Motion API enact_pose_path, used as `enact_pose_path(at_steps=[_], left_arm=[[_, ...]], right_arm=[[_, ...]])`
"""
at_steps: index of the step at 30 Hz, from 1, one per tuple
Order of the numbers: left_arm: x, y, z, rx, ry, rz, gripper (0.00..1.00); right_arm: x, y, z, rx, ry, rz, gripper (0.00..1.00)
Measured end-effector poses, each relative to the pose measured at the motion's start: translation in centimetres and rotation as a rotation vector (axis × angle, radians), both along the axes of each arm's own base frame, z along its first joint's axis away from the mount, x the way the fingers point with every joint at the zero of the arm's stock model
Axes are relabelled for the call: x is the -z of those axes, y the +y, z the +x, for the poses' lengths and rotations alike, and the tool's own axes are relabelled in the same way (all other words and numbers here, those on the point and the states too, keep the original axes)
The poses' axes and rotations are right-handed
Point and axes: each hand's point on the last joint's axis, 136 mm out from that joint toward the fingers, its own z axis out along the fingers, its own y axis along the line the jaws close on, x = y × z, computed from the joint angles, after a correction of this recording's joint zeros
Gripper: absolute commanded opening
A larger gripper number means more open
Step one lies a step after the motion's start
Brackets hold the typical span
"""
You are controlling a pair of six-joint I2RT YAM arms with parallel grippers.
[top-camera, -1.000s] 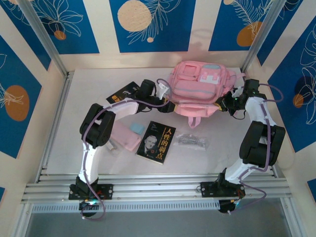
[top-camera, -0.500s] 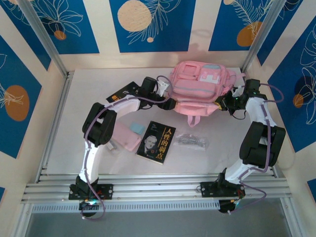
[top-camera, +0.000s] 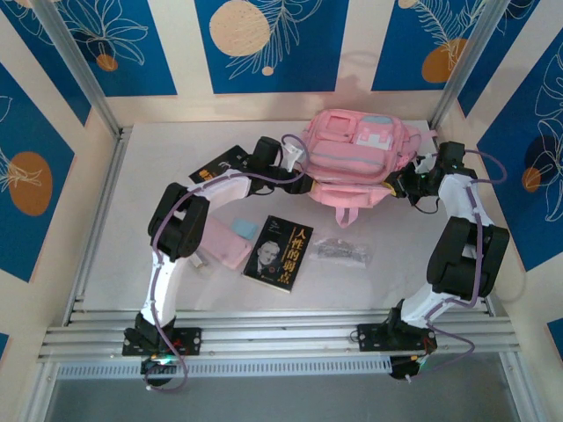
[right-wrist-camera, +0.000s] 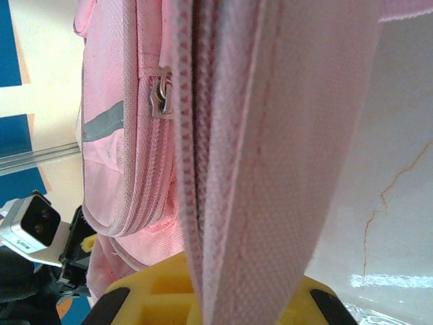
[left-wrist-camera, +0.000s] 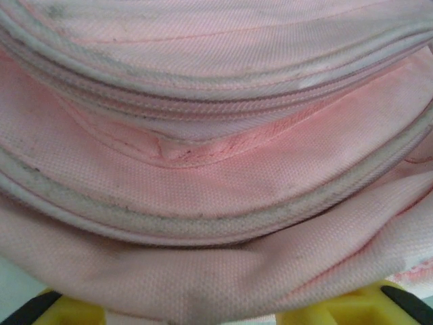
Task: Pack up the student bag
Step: Unzip the student bag at the top-right of the table.
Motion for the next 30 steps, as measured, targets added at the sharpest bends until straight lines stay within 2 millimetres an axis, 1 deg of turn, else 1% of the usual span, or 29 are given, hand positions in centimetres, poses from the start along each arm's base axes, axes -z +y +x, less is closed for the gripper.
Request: enact_pose_path(at_steps=[1,4,5,7,9,10,13,14,15,16,17,19,20,21,22,25,28,30], left_arm=[[0.2,0.0,-0.2,0.005,0.000,0.010,0.29],[0.8,-0.4,-1.1,0.032,-0.004,0.040,0.28],[1.0,-0.6,-1.5,0.040,-0.007,0.052,0.26],[1.4,-1.0,-2.1,0.056,-0.009,0.072,0.17],[1.5,-1.3,-2.5,0.066,-0.022,0.087,0.04],[1.6,-1.3,-2.6,0.066,-0.023,0.094,0.00],[1.6,-1.3,-2.4,0.063,-0.037,0.108,0.00],[1.7,-1.2,-2.3,0.059,-0.038,0.111,0.00],[1.7,-1.2,-2.3,0.056,-0.039,0.113,0.00],[1.7,-1.2,-2.3,0.054,-0.039,0.116,0.00],[1.8,-1.2,-2.3,0.050,-0.036,0.119,0.00],[1.9,-1.1,-2.3,0.036,-0.019,0.122,0.00],[2.0,-1.1,-2.3,0.032,-0.010,0.124,0.00],[2.0,-1.1,-2.5,0.025,0.004,0.124,0.00],[2.0,-1.2,-2.6,0.021,0.015,0.124,0.00],[1.8,-1.7,-3.1,0.006,0.057,0.128,0.00],[1.1,-2.6,-3.7,-0.002,0.089,0.112,0.00],[0.8,-3.3,-4.2,-0.005,0.105,0.101,0.00]], right_arm=[[0.1,0.0,0.0,0.000,0.002,0.001,0.00],[0.2,0.1,-0.1,-0.002,0.006,0.002,0.00],[0.2,0.1,-0.1,-0.003,0.006,0.002,0.00],[0.2,0.1,-0.1,-0.002,0.004,0.001,0.00],[0.2,0.1,0.0,-0.002,0.001,0.000,0.00],[0.2,0.1,0.0,-0.002,0.000,-0.001,0.00],[0.2,0.1,0.0,-0.002,0.001,-0.001,0.00],[0.2,0.1,0.0,-0.002,0.001,0.000,0.05],[0.2,0.1,0.0,-0.001,0.002,-0.001,0.20],[0.2,0.0,-0.1,0.003,0.006,-0.001,0.46],[0.3,0.0,-0.1,0.007,0.010,-0.001,0.64],[0.3,-0.1,-0.1,0.015,0.015,-0.003,0.83],[0.3,-0.1,-0.2,0.020,0.018,-0.006,0.95],[0.4,-0.2,-0.5,0.030,0.021,-0.011,0.99],[0.5,-0.1,-1.0,0.041,0.029,-0.010,1.00],[0.6,0.5,-3.0,0.066,0.044,0.004,0.99],[0.8,1.8,-5.3,0.089,0.061,0.025,0.99],[1.0,3.3,-6.9,0.093,0.071,0.037,0.99]])
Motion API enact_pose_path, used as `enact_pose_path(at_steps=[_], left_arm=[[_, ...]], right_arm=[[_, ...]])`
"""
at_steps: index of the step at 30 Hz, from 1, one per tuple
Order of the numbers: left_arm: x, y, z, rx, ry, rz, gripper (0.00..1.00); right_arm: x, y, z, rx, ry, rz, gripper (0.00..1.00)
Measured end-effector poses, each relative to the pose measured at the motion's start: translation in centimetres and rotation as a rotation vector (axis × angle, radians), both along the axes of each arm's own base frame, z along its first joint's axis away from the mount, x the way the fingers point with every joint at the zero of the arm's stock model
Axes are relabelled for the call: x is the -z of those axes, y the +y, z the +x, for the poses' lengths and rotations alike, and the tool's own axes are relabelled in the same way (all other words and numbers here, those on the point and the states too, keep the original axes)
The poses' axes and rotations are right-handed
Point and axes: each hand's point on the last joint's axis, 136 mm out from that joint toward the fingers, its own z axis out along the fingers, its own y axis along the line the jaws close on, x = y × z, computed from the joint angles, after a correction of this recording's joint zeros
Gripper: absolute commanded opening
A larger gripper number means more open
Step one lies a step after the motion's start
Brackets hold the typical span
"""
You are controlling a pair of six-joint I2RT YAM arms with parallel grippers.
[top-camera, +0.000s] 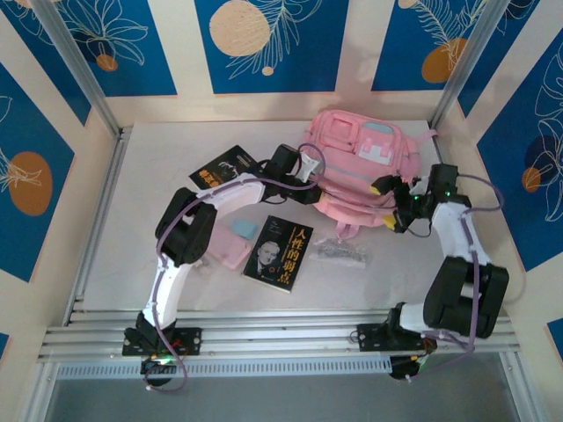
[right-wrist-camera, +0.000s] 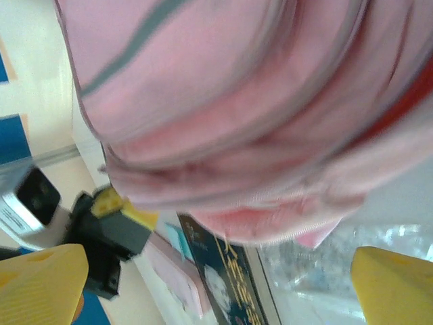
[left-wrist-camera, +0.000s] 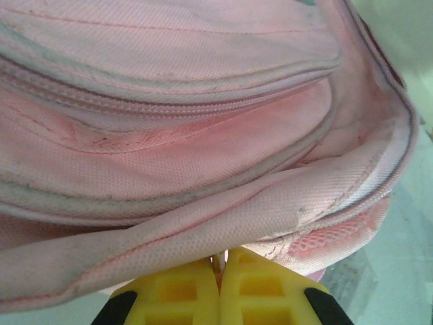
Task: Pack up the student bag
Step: Unzip the student bag at the top-right of the table.
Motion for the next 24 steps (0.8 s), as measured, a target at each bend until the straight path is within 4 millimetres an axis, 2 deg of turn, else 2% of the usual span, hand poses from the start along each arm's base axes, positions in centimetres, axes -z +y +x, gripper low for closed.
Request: enact_pose_path(at_steps=[5,8,10,14,19,22,24], left_arm=[[-0.4,-1.1,-1.1,-0.010,0.041,-0.021,0.00],[-0.6,-1.0,-1.7,-0.021,0.059,-0.034,0.00],[-0.8,-0.8,-2.3,-0.027,0.068,-0.040,0.00],[-1.9,-0.7,-3.8,-0.027,0.078,-0.067,0.00],[-3.0,-1.0,-6.2,-0.007,0.101,-0.106,0.00],[-3.0,-1.2,-6.9,-0.005,0.112,-0.115,0.00],[-2.7,-1.1,-7.0,-0.012,0.121,-0.117,0.00]], right_arm=[[0.3,4.0,-3.5,0.016,0.011,0.039,0.99],[1.2,5.7,-4.6,0.064,0.024,0.079,0.99],[2.4,6.0,-4.7,0.116,0.052,0.095,0.99],[4.2,5.7,-3.5,0.226,0.068,0.105,0.99],[4.3,4.3,-0.7,0.350,-0.019,0.087,0.99],[4.4,3.8,0.1,0.396,-0.040,0.062,0.99],[5.0,3.8,0.6,0.404,-0.036,0.053,0.89]])
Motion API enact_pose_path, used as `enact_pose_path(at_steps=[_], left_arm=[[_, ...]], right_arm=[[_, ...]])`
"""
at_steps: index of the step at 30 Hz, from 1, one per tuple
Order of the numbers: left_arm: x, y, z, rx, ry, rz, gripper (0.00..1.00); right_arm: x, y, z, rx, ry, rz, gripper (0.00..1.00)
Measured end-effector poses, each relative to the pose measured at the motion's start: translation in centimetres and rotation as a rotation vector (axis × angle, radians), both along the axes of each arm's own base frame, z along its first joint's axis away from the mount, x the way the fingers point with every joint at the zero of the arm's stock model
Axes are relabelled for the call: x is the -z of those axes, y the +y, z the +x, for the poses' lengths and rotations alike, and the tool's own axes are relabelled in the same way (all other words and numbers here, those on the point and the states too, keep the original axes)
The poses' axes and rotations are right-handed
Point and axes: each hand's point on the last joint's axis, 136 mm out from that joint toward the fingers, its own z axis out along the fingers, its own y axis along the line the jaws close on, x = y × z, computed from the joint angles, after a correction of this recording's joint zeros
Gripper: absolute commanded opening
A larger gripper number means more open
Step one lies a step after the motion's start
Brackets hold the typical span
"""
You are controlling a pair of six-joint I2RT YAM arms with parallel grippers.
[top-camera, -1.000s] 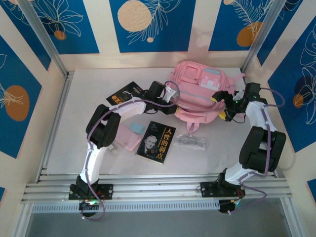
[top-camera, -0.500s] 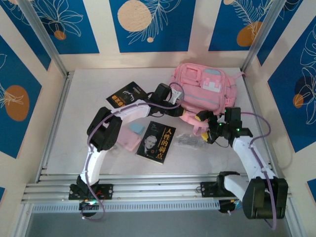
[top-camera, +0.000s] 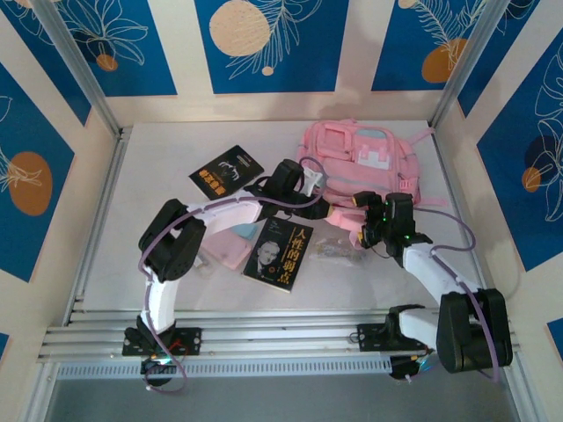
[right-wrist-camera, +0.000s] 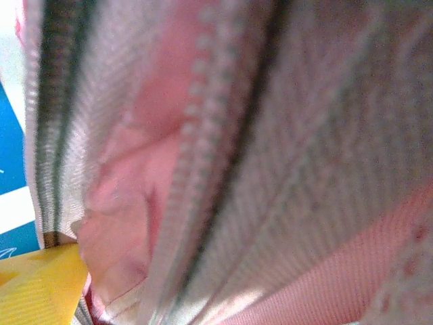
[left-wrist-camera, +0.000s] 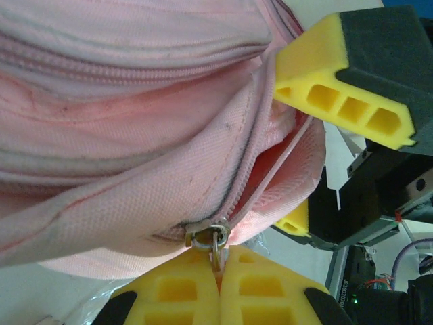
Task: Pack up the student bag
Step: Unzip the student bag at the top-right of the table.
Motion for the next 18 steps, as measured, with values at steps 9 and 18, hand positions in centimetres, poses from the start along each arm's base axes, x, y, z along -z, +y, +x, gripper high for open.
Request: enact_pose_path(at_steps=[9,18], left_arm=[[1.3,1.4,0.3,0.007,-0.006,0.060,0.00],[2.2,8.4,4.7,-0.039,-0.142,0.265,0.00]], right_arm=[[1.0,0.3,0.5,-0.050,0.016,-0.052,0.00],[-3.2,0.8,0.0,-0.200,-0.052,-0.169,0.00]])
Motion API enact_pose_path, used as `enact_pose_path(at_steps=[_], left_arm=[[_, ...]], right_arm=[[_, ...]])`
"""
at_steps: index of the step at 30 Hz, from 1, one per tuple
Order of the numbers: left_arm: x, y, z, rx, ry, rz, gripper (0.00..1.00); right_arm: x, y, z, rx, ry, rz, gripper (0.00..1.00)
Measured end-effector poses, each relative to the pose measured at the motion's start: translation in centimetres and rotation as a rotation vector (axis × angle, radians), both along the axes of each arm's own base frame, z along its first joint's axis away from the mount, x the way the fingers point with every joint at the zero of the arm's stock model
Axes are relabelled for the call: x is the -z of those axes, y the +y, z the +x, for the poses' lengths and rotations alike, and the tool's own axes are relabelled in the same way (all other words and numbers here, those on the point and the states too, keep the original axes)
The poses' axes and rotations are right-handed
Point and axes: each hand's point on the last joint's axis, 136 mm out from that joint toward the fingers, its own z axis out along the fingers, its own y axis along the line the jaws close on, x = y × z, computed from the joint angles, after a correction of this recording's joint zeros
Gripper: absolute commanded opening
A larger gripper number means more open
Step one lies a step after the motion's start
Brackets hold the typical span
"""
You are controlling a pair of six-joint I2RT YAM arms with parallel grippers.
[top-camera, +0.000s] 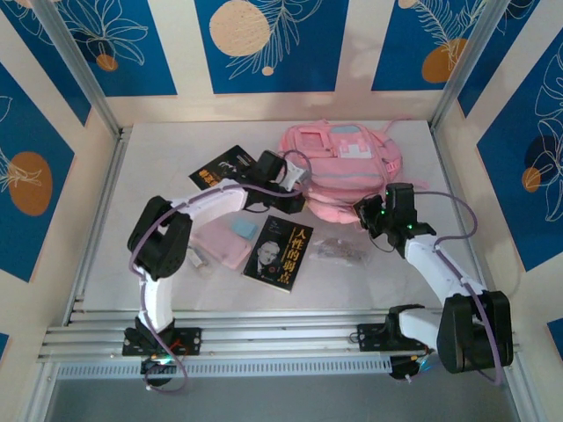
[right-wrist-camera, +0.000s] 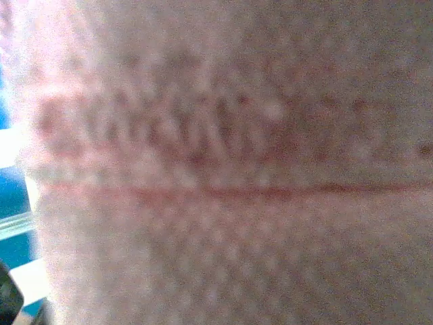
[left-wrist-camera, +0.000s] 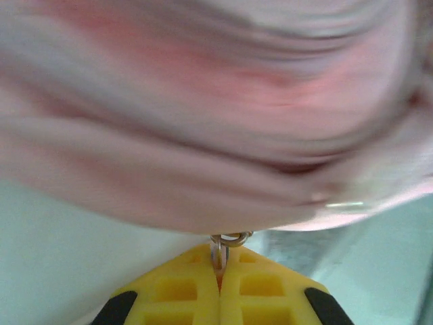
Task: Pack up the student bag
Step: Unzip the student bag at the top-right of the table, then place the student bag at the top-center of the table.
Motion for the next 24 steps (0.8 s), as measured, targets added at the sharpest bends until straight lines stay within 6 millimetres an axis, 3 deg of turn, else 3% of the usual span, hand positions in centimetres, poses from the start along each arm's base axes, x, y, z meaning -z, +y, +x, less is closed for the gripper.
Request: enact_pose_path(at_steps=[2,12,17,18,20,22,24], left_arm=[[0.4,2.0,1.6,-0.033,-0.023,0.039,0.00],[2.0,7.0,9.6,-0.193,-0.150,0.174,0.00],[2.3,7.1,12.1,-0.249,-0.165,0.157,0.00],[2.2,6.8,12.5,-0.257,-0.169,0.148,0.03],[1.8,6.7,13.0,-0.282,-0.167,0.130,0.19],[1.7,7.0,13.6,-0.328,-0.174,0.132,0.52],[1.8,8.2,14.3,-0.379,-0.174,0.143,0.66]], right_arm=[[-0.5,0.3,-0.1,-0.032,-0.002,-0.010,0.00],[-2.0,1.1,-1.0,-0.177,0.005,-0.061,0.00],[-2.3,1.4,-0.8,-0.199,-0.021,-0.061,0.00],[-2.4,1.4,-0.7,-0.199,-0.026,-0.062,0.00],[-2.3,1.5,-0.3,-0.198,-0.032,-0.062,0.00],[-1.7,1.5,0.0,-0.197,-0.020,-0.065,0.00],[-0.7,1.4,0.2,-0.198,0.009,-0.068,0.00]])
